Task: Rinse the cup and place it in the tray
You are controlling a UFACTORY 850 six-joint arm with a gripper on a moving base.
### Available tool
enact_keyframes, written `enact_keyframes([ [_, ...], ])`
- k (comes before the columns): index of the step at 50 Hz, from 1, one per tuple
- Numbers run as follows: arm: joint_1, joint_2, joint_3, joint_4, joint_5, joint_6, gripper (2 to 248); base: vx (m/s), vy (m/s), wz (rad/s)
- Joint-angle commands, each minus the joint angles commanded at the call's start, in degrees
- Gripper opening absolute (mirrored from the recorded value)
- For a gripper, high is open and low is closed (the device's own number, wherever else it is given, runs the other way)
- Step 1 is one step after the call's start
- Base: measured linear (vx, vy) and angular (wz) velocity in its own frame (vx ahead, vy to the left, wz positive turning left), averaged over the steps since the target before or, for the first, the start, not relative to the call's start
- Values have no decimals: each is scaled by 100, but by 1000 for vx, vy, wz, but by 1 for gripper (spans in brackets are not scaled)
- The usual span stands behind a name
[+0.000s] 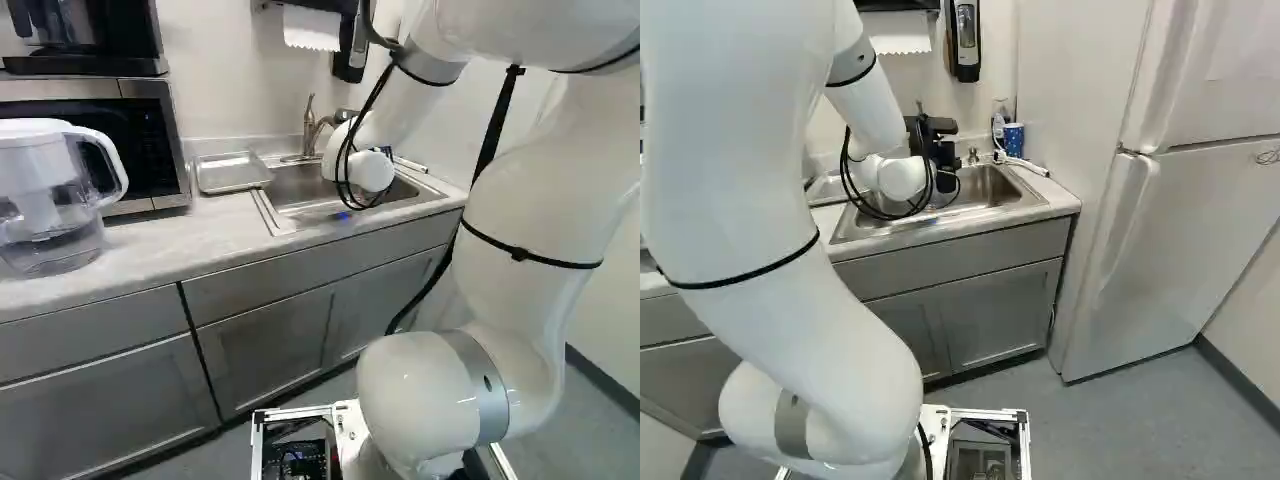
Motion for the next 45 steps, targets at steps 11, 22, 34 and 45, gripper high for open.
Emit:
enact_keyframes([
  [11, 0, 0, 0, 0, 0, 0, 125, 0, 0, 0],
  [22, 0, 0, 0, 0, 0, 0, 125, 0, 0, 0],
  [34, 0, 0, 0, 0, 0, 0, 125, 0, 0, 0],
  [45, 0, 0, 0, 0, 0, 0, 125, 0, 0, 0],
])
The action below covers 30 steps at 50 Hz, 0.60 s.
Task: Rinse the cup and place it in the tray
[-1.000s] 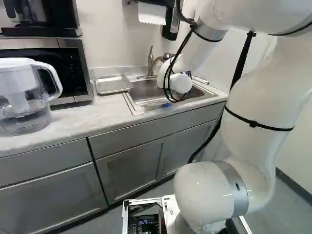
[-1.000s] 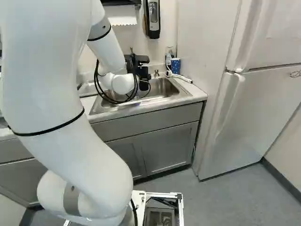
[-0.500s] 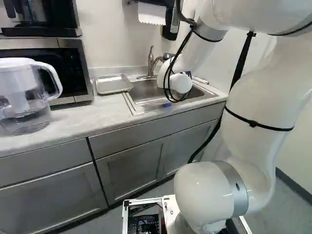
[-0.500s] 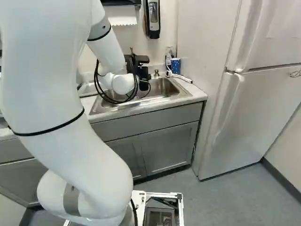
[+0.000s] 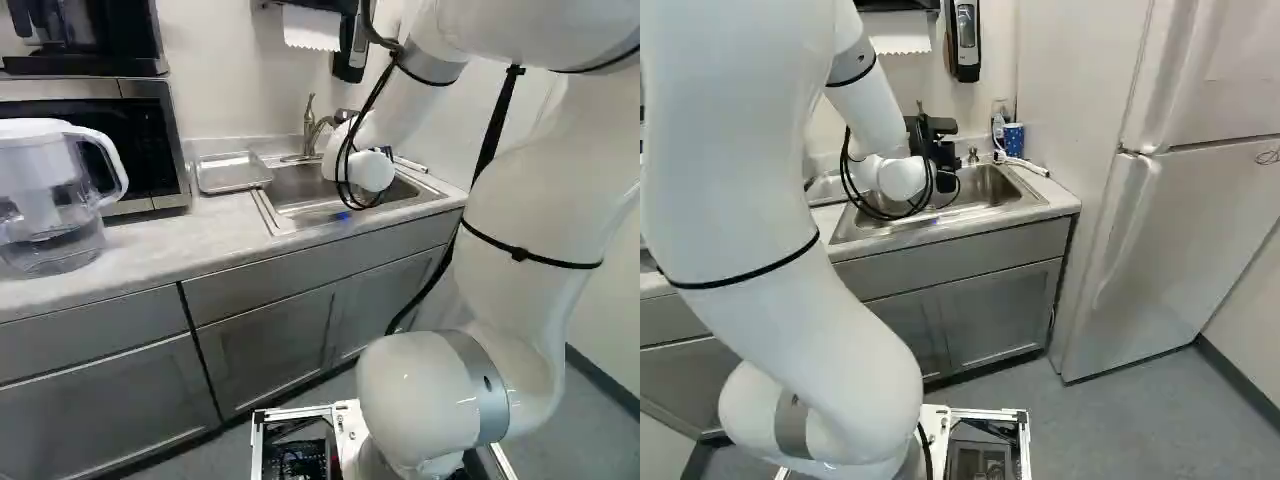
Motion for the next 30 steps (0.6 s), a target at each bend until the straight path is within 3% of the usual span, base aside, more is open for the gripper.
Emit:
enact_keyframes([
  [30, 0, 0, 0, 0, 0, 0, 125, 0, 0, 0],
])
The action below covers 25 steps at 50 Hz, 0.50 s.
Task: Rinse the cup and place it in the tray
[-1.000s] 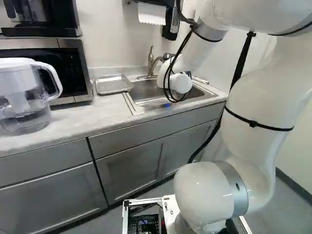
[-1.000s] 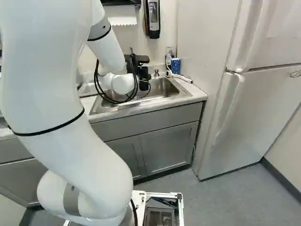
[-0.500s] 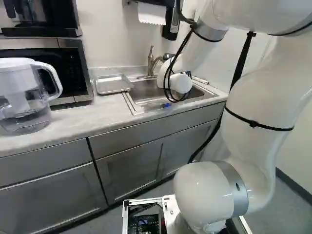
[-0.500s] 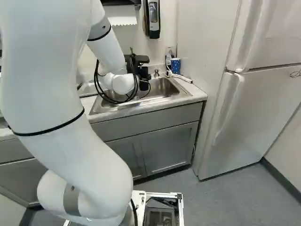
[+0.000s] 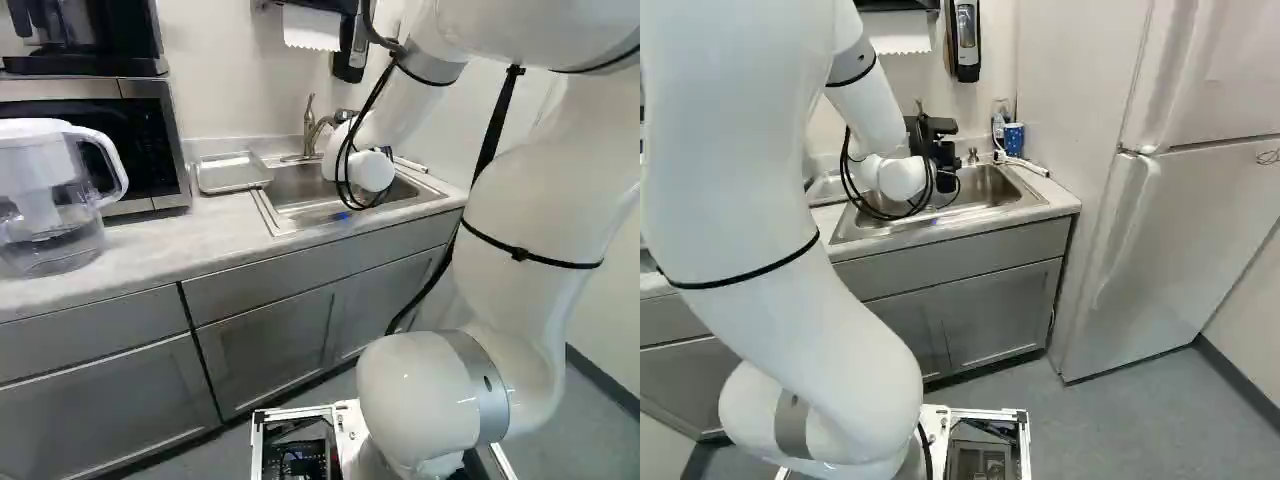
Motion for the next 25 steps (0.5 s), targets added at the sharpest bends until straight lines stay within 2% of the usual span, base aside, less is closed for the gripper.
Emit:
enact_keyframes([
  [25, 0, 0, 0, 0, 0, 0, 125, 0, 0, 0],
])
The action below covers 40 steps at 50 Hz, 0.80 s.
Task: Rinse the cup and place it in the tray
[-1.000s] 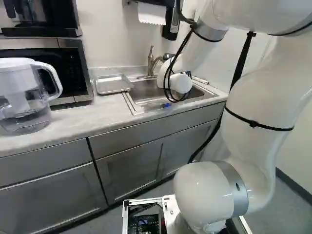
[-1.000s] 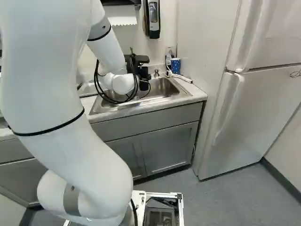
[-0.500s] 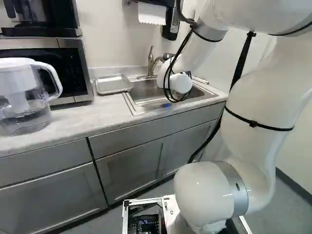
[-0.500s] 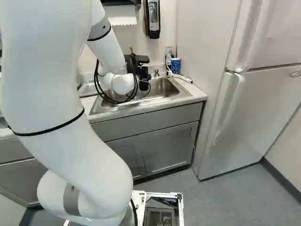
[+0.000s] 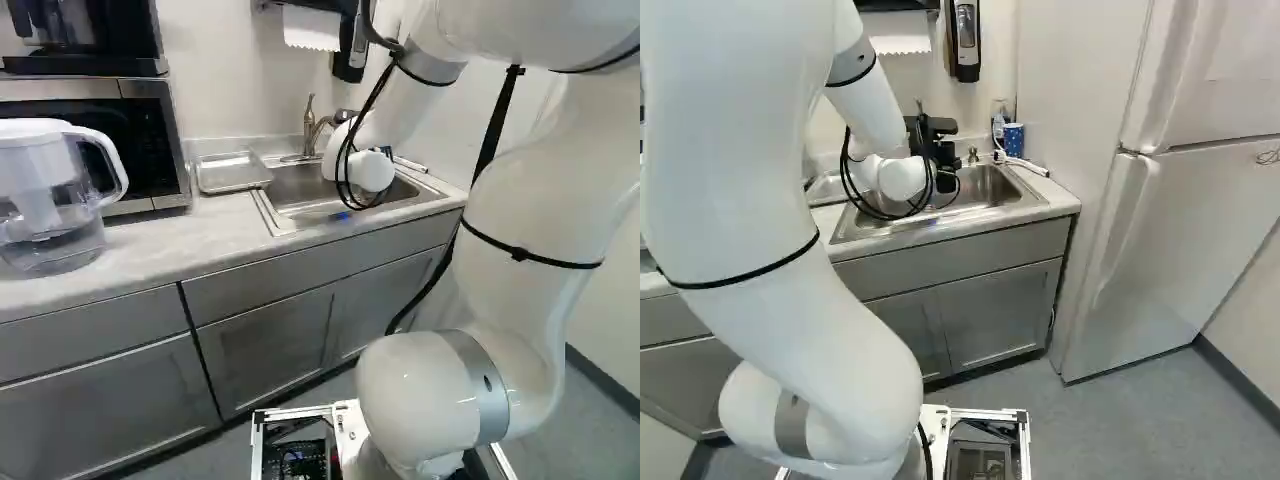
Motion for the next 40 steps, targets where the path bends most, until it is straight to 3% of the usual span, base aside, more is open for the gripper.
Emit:
enact_keyframes([
  [40, 0, 0, 0, 0, 0, 0, 125, 0, 0, 0],
])
